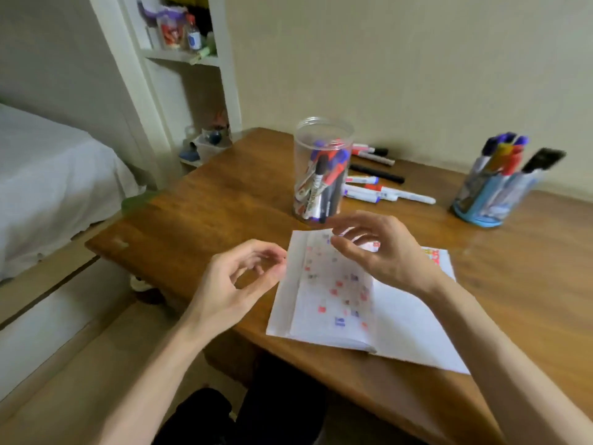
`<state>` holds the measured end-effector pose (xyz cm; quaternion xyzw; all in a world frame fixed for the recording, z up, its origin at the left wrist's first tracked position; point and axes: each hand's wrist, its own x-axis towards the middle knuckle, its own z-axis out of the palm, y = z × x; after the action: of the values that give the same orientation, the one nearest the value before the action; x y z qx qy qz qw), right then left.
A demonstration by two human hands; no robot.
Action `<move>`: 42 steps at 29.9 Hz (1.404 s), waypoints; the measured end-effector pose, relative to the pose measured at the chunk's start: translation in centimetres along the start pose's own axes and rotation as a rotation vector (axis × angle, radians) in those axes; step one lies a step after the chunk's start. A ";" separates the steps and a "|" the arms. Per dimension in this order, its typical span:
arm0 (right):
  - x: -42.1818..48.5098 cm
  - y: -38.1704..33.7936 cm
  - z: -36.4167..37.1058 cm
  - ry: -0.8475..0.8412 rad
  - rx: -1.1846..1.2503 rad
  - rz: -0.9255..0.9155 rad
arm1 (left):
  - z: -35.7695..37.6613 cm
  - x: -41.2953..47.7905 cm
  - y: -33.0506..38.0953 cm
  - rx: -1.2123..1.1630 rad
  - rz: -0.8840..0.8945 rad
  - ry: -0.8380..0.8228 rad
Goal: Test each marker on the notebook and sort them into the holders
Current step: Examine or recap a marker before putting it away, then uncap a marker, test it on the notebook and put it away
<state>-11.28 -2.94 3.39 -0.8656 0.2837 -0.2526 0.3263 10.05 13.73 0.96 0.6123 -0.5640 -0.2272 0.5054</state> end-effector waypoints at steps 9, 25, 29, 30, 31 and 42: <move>-5.7 9.0 -6.1 0.246 -0.057 0.258 | 12.6 9.2 3.3 -0.059 0.032 -0.247; -6.5 10.1 -6.2 0.309 -0.010 0.286 | 20.1 19.5 -0.3 0.820 0.019 -0.042; -6.6 10.1 -6.5 0.322 -0.005 0.292 | 20.6 19.5 -0.5 0.725 0.084 -0.016; -6.5 10.1 -6.5 0.325 -0.005 0.295 | 20.7 19.4 -0.3 0.656 0.101 -0.054; -6.5 10.1 -6.4 0.324 -0.007 0.301 | 20.8 19.2 -0.2 0.608 0.115 -0.096; -6.5 10.4 -6.2 0.437 -0.039 0.331 | 20.5 17.9 1.4 0.365 0.251 -0.187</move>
<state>-23.13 -7.76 -1.52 -0.7386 0.4897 -0.3710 0.2776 -3.35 -9.98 -0.48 0.5950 -0.7116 -0.1127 0.3563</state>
